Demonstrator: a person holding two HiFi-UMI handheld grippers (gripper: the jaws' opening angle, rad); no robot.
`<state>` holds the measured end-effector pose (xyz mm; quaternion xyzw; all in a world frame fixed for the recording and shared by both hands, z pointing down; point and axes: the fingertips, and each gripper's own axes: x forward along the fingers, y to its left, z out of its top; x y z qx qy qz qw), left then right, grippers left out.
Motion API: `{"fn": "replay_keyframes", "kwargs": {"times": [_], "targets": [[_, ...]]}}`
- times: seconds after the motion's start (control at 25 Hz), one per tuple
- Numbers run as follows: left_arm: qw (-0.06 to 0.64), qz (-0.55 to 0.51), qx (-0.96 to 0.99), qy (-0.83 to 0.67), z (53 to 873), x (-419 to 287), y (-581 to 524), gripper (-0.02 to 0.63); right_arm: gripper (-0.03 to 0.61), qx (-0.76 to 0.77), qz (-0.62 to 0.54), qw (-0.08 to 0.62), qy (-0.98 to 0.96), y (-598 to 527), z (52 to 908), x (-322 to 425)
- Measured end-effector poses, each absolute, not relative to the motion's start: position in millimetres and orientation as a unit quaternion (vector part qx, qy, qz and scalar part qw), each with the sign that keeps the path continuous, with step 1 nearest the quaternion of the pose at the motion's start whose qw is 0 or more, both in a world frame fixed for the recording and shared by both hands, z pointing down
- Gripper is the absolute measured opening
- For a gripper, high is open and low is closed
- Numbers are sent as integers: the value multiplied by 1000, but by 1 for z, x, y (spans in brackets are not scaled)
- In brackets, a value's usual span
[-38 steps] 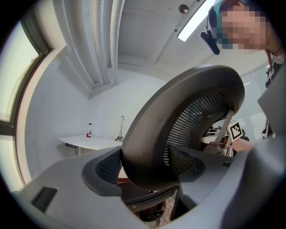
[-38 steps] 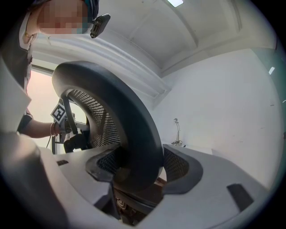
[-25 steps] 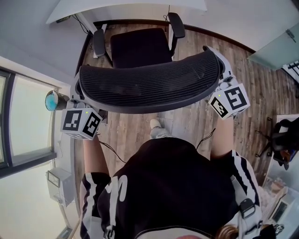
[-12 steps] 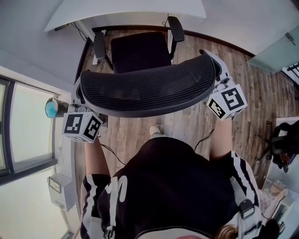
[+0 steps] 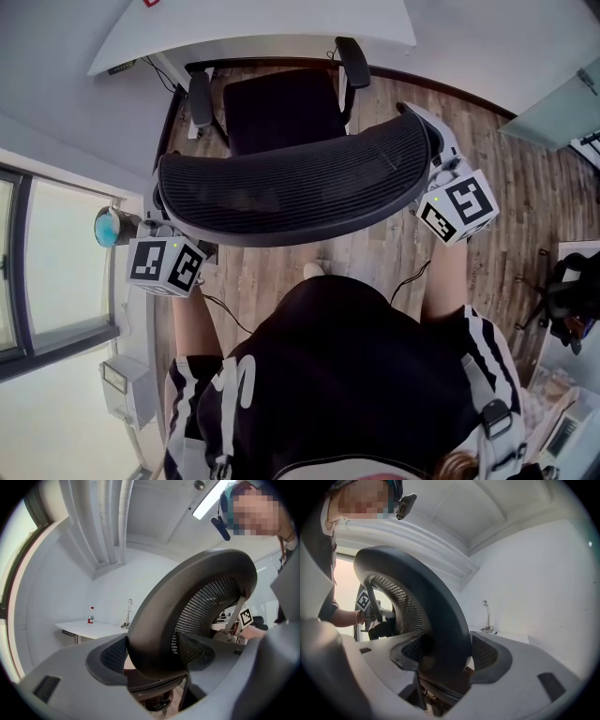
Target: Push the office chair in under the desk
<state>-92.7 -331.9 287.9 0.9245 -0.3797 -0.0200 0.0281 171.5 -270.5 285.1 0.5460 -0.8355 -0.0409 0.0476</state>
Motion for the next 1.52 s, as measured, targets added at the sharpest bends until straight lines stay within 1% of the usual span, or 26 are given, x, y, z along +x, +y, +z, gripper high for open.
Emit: {"fn": "replay_keyframes", "kwargs": {"times": [0.28, 0.52, 1.52], "targets": [[30, -17, 923, -384, 284, -84, -337, 327, 272, 550, -40, 42, -833, -276, 282, 180], [32, -14, 920, -390, 287, -91, -353, 327, 272, 556, -44, 45, -829, -291, 282, 172], [29, -14, 936, -350, 285, -95, -450, 327, 272, 590, -39, 43, -806, -364, 282, 162]]}}
